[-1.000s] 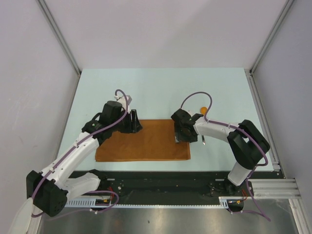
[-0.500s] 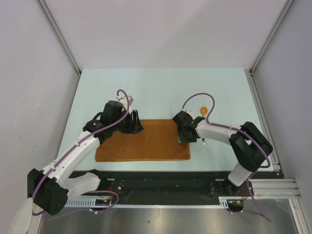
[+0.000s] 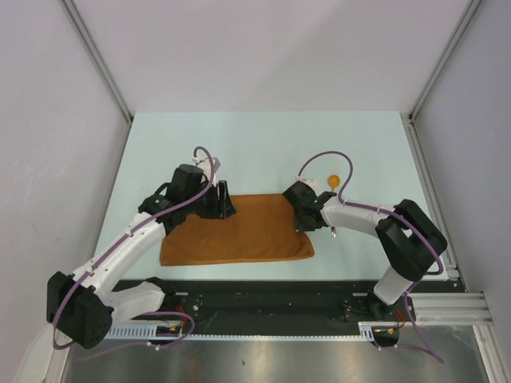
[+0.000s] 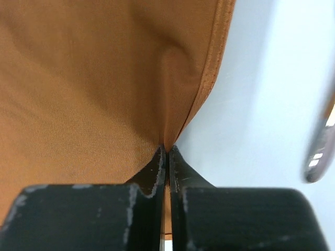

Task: Fold the napkin into a case and place the utensils inside
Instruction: Pick up the rectangle-folded napkin from the center of the board.

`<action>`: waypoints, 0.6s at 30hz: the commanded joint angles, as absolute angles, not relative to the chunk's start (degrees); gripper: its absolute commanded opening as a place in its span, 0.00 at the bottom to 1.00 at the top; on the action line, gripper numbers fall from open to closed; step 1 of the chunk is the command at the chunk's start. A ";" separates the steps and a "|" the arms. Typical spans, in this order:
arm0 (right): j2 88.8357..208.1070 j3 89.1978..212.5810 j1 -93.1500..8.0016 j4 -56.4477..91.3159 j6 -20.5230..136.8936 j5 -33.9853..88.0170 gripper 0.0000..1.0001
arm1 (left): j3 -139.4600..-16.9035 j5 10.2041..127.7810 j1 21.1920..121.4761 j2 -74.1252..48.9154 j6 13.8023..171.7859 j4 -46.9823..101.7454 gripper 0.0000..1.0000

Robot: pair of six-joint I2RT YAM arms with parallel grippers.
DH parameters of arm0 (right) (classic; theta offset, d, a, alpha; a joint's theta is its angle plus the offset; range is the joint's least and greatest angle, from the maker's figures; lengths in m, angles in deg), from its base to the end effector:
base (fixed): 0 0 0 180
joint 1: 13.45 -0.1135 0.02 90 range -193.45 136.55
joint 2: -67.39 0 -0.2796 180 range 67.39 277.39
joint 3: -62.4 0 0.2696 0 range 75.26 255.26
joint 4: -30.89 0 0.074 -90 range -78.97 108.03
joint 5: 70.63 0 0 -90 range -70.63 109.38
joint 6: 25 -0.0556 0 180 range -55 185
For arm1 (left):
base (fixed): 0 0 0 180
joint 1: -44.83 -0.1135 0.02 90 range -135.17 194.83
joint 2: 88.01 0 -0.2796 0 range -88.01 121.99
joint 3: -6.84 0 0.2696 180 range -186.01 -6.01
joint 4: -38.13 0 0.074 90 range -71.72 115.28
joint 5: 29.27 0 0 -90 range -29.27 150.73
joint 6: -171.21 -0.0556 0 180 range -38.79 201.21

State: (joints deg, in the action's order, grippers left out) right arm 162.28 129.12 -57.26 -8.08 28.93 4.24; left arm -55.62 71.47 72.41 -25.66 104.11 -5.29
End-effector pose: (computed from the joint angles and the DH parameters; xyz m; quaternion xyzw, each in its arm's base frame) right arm 0.2490 0.2187 0.1472 -0.0395 0.9712 0.0272 0.2335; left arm 0.2198 -0.1265 0.2735 0.0744 0.9118 -0.2460 0.3202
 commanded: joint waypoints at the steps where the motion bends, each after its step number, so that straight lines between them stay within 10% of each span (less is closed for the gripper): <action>1: 158.37 127.90 -51.43 -8.96 35.63 2.49 0.00 | -56.38 73.30 72.70 -24.12 104.24 -2.76 0.60; 18: 147.72 132.73 -37.52 -9.48 50.85 10.50 0.00 | -56.90 75.06 71.82 -15.76 111.54 2.17 0.58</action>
State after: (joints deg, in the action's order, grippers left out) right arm 148.18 128.92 -36.01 -9.54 48.38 8.39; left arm -54.20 76.00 72.43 -15.24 109.46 0.94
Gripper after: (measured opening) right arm 0.018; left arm 0.582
